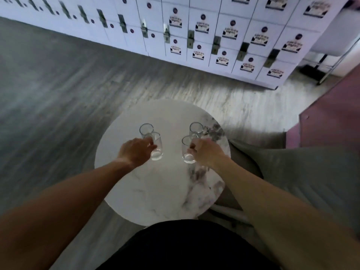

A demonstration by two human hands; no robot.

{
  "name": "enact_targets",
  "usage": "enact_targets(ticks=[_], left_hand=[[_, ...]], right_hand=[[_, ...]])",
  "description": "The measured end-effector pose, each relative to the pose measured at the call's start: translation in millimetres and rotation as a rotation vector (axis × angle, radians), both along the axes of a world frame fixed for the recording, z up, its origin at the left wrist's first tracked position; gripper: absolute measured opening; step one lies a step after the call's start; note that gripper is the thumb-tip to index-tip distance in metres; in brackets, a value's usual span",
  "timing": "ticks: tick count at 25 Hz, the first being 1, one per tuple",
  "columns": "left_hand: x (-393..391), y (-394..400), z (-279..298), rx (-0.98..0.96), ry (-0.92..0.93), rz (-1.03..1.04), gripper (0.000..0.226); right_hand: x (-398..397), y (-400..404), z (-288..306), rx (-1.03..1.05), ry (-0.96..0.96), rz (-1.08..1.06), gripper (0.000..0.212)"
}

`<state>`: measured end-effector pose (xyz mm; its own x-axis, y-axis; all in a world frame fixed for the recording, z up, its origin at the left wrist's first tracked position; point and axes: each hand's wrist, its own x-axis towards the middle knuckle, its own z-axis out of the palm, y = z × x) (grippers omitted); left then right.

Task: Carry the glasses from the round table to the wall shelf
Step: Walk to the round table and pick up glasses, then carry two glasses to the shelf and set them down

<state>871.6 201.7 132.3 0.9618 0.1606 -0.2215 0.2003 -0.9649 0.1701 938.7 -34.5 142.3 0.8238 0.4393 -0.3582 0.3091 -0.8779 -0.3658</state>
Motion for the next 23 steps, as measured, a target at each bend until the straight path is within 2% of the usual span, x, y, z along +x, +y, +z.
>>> enact_targets(ticks=[7, 12, 17, 23], left_hand=[[68, 32, 147, 0.007, -0.338, 0.106, 0.024], [75, 46, 242, 0.054, -0.447, 0.169, 0.025], [45, 59, 273, 0.129, -0.477, 0.259, 0.027], [-20, 89, 277, 0.169, -0.442, 0.417, 0.024]], right_hand=[[71, 25, 128, 0.151, -0.285, 0.062, 0.03], [108, 42, 217, 0.253, -0.443, 0.114, 0.032], [114, 65, 259, 0.291, -0.483, 0.179, 0.032], [77, 123, 266, 0.323, -0.466, 0.339, 0.03]])
